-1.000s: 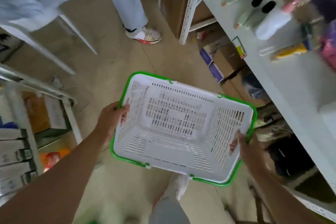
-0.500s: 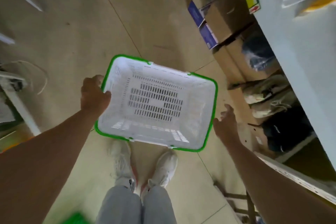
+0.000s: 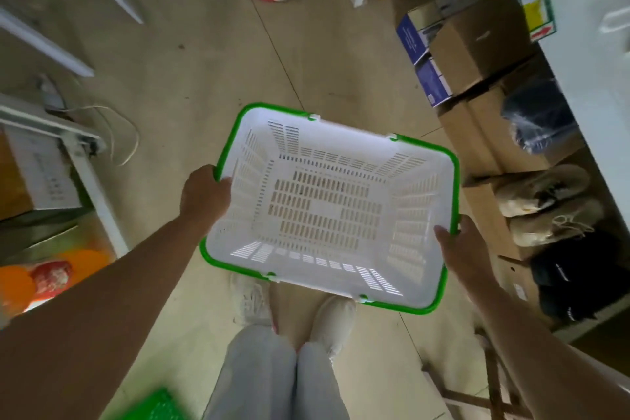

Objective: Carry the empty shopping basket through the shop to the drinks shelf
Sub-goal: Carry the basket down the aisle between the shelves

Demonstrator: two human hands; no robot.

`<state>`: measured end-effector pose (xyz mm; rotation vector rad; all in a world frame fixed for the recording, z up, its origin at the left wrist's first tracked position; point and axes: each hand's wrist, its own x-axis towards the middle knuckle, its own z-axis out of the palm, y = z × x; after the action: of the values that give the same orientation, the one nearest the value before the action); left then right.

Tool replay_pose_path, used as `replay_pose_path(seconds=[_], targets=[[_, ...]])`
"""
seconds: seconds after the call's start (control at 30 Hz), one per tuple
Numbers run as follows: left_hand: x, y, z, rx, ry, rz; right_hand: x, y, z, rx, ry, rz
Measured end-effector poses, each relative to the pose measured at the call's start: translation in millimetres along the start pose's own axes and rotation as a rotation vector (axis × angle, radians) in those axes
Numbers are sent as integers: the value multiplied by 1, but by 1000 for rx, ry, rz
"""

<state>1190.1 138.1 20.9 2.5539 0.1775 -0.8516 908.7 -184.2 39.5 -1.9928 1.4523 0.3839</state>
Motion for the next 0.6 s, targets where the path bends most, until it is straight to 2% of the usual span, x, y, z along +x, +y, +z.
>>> replay_pose_path(seconds=[0.17,0.3,0.37,0.47,0.6], targets=[[-118,-24,-63,-373,116,-56,-70,-25,-86,158,74,-149],[-231,-68,-106,-574,254,-132,-151,-39,-133,378,33,-282],[-287,-105,-122,-668,271,-202,-190,-49,-142,469,-8,-333],[-379,-168,-133,-841,261,-302,-246,-47,-139,472,-86,-450],[-495,-252,-138,-946,391,-409,-326,-45,-109,469,-224,-562]])
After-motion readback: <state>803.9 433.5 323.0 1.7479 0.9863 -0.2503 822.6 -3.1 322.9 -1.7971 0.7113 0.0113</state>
